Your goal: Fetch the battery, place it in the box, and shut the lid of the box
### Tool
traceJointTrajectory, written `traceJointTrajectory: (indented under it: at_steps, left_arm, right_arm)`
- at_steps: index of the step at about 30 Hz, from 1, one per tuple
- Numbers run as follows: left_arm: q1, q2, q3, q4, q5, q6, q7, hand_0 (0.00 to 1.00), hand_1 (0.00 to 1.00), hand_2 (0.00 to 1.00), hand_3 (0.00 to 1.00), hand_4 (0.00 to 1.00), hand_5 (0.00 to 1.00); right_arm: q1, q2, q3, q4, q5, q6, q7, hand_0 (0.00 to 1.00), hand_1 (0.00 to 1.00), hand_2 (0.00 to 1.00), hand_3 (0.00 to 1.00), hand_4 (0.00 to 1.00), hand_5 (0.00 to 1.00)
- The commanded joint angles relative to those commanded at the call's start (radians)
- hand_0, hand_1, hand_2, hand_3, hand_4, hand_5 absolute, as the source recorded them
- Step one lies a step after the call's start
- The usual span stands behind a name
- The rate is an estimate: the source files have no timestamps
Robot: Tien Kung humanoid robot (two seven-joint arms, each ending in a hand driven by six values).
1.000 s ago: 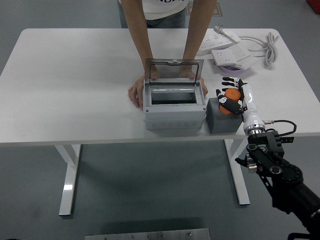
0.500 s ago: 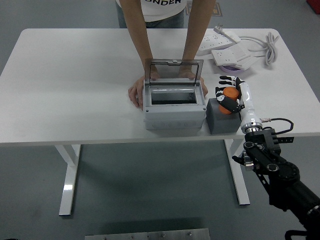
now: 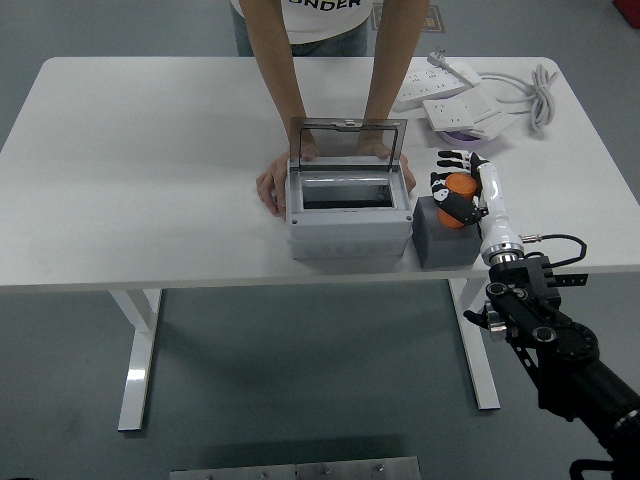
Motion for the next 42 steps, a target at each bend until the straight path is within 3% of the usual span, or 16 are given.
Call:
traceJointTrajectory:
  at_steps: [4,5,9,10,16,17,23,42]
  left_arm:
    - [0.000,0.000,0.000,0.000,-0.001,0.001,-0.001,0.844,0.897,0.827,0.768,0.838,0.484]
    - [0.001,0.000,0.000,0.000,-0.001,0.001,0.000,0.843,0.897,0.832,0.769,0.838,0.484]
    - [0.001,0.000,0.001,-0.001,-0.002,0.002,-0.001,0.843,0.897,0.832,0.769,0.838,0.484]
    - [0.000,0.000,0.001,-0.001,-0.002,0.002,-0.001,0.844,0.897,0.835,0.773,0.838,0.485]
    - [0.000,0.000,0.000,-0.001,0.000,0.002,-0.001,0.844,0.897,0.835,0.773,0.838,0.485]
    - [0.000,0.000,0.000,-0.001,0.000,0.002,-0.001,0.845,0.899,0.836,0.779,0.839,0.485]
    - [-0.002,0.001,-0.003,-0.001,0.006,0.003,-0.001,0.846,0.898,0.835,0.778,0.839,0.486]
    - [-0.004,-0.002,-0.011,-0.002,0.029,0.007,-0.005,0.848,0.900,0.840,0.783,0.840,0.486]
  right_arm:
    - [0.000,-0.001,-0.003,0.003,0.007,-0.005,0.005,0.347,0.518,0.529,0.538,0.588,0.072]
    - [-0.001,-0.002,-0.003,0.004,0.009,-0.006,0.006,0.265,0.360,0.357,0.367,0.341,0.191]
    - [-0.002,-0.002,-0.004,0.002,0.020,-0.009,0.009,0.265,0.360,0.357,0.367,0.341,0.191]
    - [-0.002,-0.003,-0.005,0.001,0.022,-0.010,0.010,0.235,0.299,0.306,0.356,0.201,0.086]
    - [-0.003,-0.002,-0.006,-0.002,0.034,-0.009,0.013,0.235,0.299,0.306,0.356,0.201,0.086]
    - [-0.002,-0.002,-0.006,-0.002,0.035,-0.009,0.014,0.223,0.252,0.292,0.355,0.177,0.037]
    - [-0.001,-0.001,-0.010,-0.008,0.041,-0.010,0.017,0.217,0.250,0.292,0.352,0.171,0.017]
    - [0.027,-0.024,-0.029,0.008,0.043,-0.010,0.011,0.225,0.269,0.301,0.352,0.203,0.028]
